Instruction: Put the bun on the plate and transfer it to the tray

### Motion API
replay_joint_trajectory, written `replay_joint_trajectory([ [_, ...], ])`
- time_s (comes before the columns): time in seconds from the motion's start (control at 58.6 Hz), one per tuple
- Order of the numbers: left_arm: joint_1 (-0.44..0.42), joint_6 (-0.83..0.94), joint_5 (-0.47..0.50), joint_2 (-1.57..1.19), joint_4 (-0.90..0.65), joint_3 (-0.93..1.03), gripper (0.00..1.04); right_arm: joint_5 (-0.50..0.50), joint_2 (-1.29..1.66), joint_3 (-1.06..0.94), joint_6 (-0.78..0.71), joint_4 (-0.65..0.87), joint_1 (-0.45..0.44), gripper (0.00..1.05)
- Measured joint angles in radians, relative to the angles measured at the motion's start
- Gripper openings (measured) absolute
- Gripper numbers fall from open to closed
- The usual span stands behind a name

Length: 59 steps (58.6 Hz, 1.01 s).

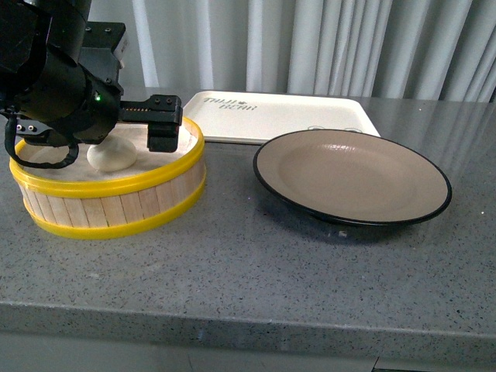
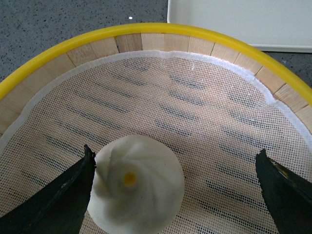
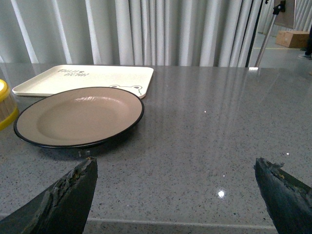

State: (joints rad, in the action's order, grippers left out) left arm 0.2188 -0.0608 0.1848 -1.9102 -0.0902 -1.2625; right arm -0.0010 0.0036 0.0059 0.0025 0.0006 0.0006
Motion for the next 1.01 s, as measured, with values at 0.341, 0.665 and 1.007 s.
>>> replay_joint_trajectory([
  [0.341, -0.003, 0.004, 0.003, -0.006, 0.008, 0.000, 0.98, 0.000, 0.000, 0.000, 0.000, 0.000, 0.000, 0.96],
  [0.665, -0.006, 0.004, -0.002, -0.006, 0.019, 0.006, 0.50, 0.000, 0.000, 0.000, 0.000, 0.000, 0.000, 0.96],
  [1.007, -0.007, -0.015, -0.030, 0.017, 0.019, 0.013, 0.06, 0.000, 0.000, 0.000, 0.000, 0.000, 0.000, 0.96],
])
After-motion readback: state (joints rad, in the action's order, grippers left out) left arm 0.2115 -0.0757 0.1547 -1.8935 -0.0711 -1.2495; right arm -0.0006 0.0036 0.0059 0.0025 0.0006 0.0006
